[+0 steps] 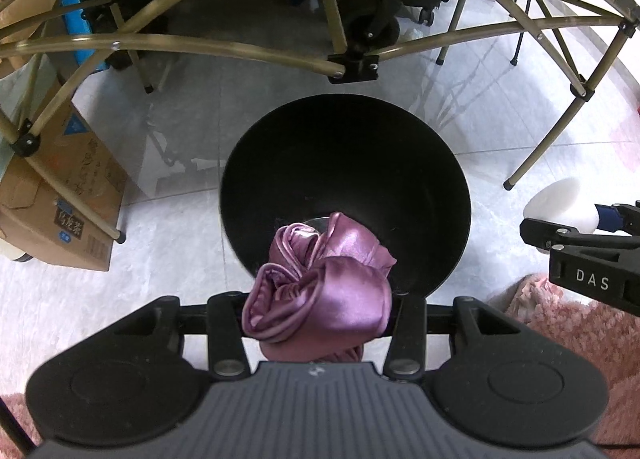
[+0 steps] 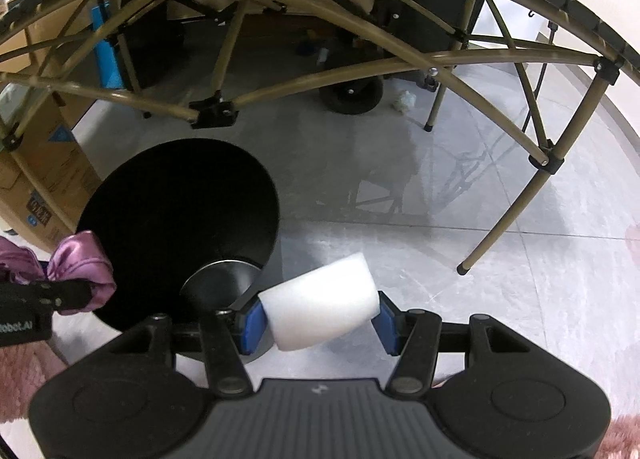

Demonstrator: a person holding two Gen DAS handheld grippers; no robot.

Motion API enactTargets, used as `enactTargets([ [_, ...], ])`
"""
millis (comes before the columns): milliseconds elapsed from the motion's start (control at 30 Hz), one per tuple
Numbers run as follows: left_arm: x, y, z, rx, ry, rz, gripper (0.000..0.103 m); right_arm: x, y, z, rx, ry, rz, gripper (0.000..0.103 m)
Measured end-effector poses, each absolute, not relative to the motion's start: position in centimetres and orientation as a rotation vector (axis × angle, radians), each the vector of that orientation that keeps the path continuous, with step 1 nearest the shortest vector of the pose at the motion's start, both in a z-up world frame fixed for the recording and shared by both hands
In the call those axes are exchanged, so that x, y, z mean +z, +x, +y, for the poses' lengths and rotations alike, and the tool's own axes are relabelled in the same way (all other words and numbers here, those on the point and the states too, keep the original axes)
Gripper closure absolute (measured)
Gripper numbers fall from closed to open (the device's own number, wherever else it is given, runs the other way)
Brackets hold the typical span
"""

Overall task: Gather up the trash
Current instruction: 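Open the left gripper over the bin to drop the pink scrunchie, then move the right gripper over the bin and open it to drop the foam roll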

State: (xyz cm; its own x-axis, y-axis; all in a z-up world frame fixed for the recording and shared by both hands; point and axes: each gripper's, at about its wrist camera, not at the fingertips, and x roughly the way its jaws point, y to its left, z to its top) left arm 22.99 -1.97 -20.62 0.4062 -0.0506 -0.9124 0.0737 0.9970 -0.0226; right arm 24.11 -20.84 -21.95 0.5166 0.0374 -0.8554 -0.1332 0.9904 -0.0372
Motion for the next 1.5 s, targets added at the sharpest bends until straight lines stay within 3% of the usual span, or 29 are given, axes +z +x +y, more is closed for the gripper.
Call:
enactTargets([
  [667,-22.0,28.9,-4.4,-0.06,0.015,1.181,0.058,-21.7,27.7,-22.0,0.024,-0.11,0.985,0.049],
  [733,-22.0,29.2,-4.8,-0.054,0.024,1.173,0.051,-21.8,27.8,-22.1,0.022,-0.112,0.985,0.049],
  [800,-21.9,29.4,-5.1,-0.048,0.034,1.167,0.023,-21.7,27.7,-22.1,0.024,-0.113,0.988,0.049],
  [867,-21.5,29.4,-5.3,-0.043,0.036,1.147,0.002,-21.8,27.7,-22.1,0.026,-0.114,0.987,0.048],
  [1500,-21.3,29.0,-4.7,-0.006,0.109,1.19,0.0,-21.7,27.5,-21.9,0.031,-0.115,0.978,0.048],
])
